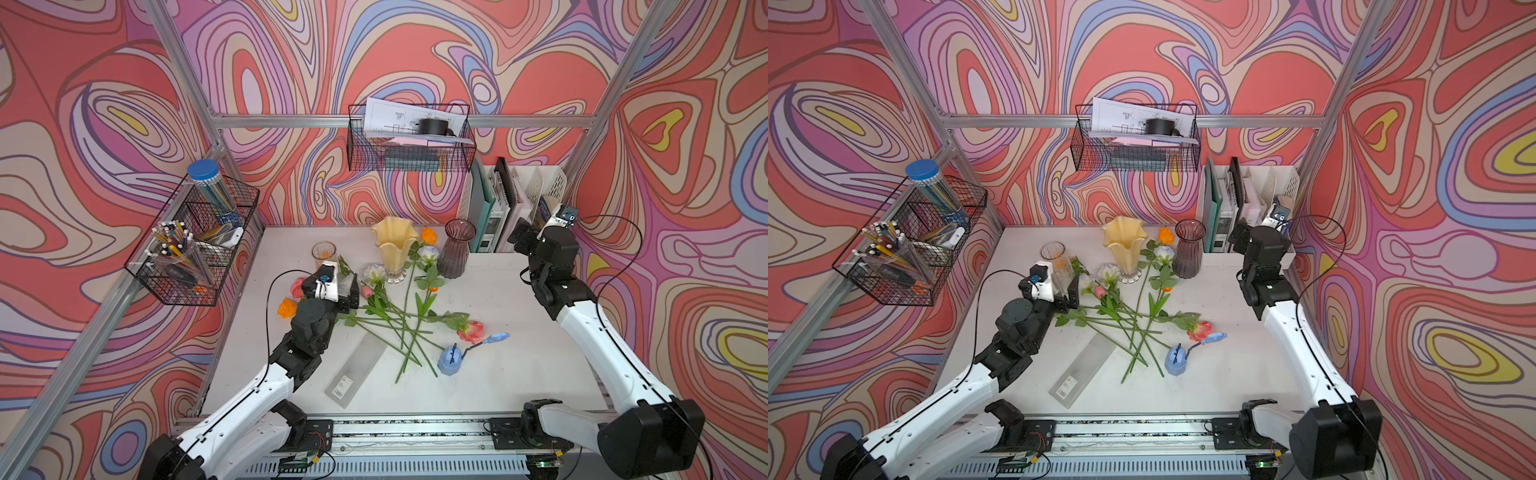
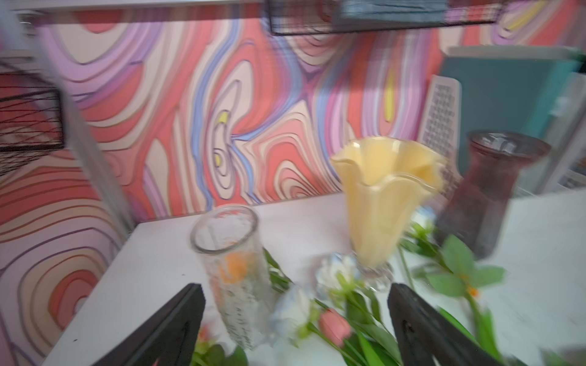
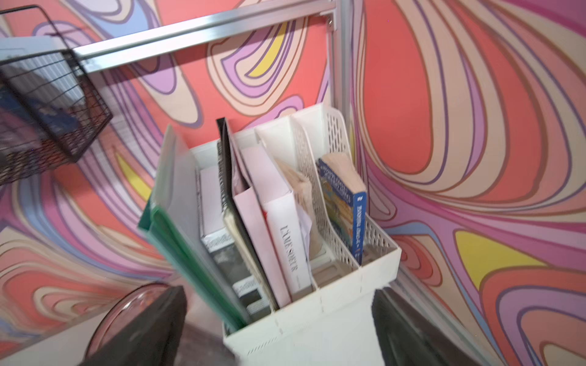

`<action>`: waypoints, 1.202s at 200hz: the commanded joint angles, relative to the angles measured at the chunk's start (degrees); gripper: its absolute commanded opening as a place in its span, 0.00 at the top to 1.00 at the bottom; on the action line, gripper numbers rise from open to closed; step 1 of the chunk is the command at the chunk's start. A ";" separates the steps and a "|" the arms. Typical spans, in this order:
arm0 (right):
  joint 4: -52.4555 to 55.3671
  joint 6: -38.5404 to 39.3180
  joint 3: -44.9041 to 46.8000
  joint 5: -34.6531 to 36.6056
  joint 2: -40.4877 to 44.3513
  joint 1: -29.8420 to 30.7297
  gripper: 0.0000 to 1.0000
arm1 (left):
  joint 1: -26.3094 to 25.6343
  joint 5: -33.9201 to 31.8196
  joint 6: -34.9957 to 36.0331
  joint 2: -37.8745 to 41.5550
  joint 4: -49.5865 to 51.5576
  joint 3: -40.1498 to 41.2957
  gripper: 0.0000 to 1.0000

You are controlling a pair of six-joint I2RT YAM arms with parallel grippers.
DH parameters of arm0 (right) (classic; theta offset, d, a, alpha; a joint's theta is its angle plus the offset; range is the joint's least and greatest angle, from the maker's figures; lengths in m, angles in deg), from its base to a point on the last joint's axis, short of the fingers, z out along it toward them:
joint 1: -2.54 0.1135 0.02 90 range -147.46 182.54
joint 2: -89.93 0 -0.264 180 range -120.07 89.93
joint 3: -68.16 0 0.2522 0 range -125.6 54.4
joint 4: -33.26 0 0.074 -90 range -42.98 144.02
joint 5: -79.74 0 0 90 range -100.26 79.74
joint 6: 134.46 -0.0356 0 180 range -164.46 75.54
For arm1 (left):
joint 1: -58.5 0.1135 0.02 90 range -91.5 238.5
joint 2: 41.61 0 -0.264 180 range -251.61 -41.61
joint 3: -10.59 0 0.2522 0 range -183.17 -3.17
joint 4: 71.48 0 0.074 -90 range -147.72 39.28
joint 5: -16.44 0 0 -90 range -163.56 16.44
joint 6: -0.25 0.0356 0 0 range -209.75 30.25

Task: Arrange the flowers in different vases according to their colors
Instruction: Move the distractor to the center of the board.

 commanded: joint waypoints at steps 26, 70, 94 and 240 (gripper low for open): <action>31.05 -12.40 -10.24 -12.39 0.92 21.35 0.18 | -9.52 11.33 -31.76 -3.19 44.73 -13.11 0.54; 38.62 -24.44 -10.09 -8.90 -3.22 45.14 0.20 | -21.93 7.58 -50.64 0.32 55.25 -8.94 0.54; 42.18 -29.65 -8.85 -7.52 -4.10 50.67 0.21 | -28.69 5.31 -59.03 -0.67 59.02 -7.39 0.54; 50.01 -36.61 -5.69 -13.59 -13.84 59.20 0.11 | -33.25 1.73 -69.96 -12.48 51.44 5.25 0.33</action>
